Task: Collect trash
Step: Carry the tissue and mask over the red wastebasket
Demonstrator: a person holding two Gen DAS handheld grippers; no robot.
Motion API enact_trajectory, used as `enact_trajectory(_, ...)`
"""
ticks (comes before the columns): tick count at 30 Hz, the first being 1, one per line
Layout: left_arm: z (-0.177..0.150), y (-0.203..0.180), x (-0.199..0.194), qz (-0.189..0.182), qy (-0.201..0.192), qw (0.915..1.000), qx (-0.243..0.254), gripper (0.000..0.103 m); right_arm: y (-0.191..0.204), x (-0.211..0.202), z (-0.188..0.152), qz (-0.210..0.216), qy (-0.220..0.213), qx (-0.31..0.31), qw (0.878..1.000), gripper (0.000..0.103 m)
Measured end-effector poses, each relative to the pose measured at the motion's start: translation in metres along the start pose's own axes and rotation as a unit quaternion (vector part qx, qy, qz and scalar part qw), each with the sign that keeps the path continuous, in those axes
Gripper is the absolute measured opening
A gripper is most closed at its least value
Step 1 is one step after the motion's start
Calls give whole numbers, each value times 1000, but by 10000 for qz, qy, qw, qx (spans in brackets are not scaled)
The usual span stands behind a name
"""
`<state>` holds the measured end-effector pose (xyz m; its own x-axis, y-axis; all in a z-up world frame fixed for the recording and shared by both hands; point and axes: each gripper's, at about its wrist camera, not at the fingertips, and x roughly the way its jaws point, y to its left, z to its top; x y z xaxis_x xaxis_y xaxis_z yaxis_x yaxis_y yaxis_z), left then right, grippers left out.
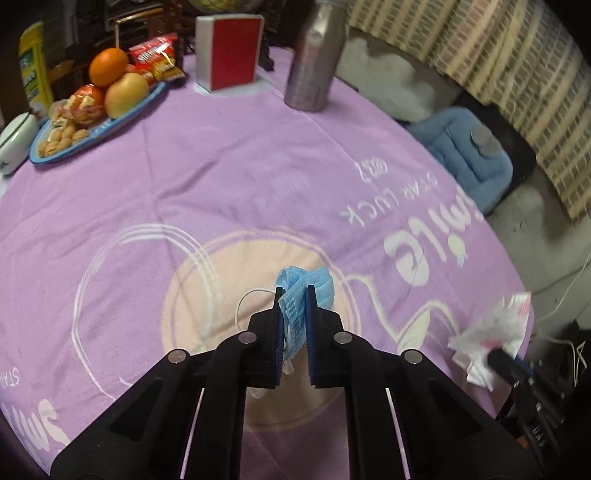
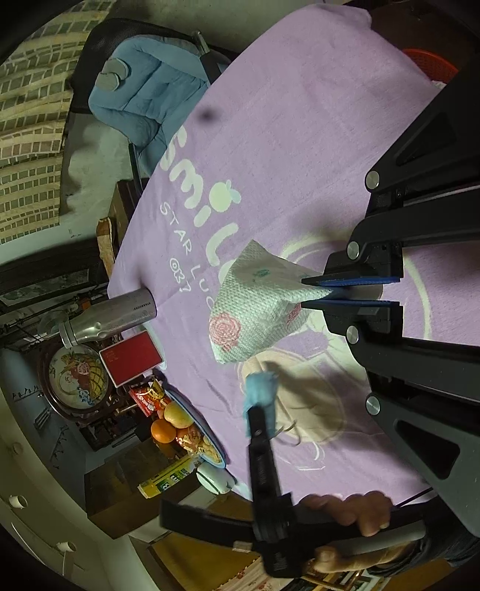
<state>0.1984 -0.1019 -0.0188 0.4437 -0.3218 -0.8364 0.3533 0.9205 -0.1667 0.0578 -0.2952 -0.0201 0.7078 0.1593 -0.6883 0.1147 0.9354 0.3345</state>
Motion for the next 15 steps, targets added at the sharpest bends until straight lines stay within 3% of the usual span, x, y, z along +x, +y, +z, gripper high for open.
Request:
enact_trajectory(7, -10, -39, -15, -115, -318, 9981, 524, 11, -9, -16, -9, -233, -110, -22, 9997, 7)
enact_trajectory(15, -43, -106, -16, -130, -191, 9906, 1347, 11, -32, -50, -20, -436, -293, 136, 9985, 7)
